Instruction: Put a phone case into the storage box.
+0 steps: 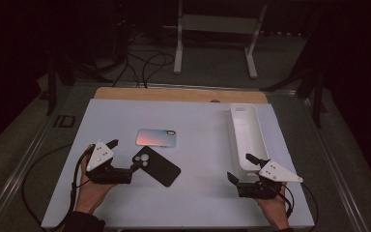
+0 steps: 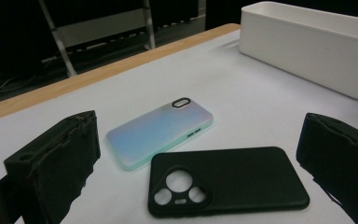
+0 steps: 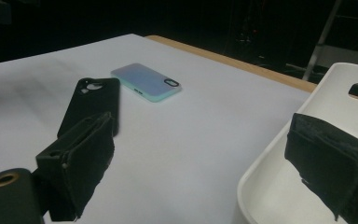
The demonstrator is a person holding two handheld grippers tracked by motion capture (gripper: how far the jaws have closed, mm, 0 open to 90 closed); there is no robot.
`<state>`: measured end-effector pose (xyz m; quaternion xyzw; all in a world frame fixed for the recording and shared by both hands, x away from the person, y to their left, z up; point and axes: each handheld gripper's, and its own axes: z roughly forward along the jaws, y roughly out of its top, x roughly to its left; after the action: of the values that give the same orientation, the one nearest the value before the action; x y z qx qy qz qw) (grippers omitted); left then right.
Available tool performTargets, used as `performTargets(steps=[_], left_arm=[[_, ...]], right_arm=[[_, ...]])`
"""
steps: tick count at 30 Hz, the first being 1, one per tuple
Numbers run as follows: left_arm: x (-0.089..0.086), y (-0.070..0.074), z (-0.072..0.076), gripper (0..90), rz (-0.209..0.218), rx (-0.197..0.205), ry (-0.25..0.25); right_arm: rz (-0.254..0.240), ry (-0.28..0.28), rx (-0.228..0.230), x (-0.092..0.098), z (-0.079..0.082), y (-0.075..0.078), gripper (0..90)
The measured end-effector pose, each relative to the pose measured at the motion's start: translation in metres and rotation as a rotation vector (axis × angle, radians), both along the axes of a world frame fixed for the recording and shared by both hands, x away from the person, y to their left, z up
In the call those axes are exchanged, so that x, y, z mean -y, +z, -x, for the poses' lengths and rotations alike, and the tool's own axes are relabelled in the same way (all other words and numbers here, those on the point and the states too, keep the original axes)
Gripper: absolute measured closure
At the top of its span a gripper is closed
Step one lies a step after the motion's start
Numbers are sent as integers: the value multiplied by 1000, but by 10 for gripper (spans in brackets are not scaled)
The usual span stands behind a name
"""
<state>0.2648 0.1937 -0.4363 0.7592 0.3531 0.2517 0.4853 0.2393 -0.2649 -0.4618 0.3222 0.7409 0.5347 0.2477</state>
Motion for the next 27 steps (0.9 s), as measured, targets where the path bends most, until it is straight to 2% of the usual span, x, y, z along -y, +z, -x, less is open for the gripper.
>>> performTargets(steps=[6,11,27], left_arm=[[5,4,-9,5,10,-1,-3],[13,6,-17,12,-6,-3,-12],[31,10,-43,59,-13,-23,-30]], right_arm=[[-1,1,-2,-1,0,0,81],[3,5,-4,-2,0,0,81],[3,7,-7,-2,0,-2,81]])
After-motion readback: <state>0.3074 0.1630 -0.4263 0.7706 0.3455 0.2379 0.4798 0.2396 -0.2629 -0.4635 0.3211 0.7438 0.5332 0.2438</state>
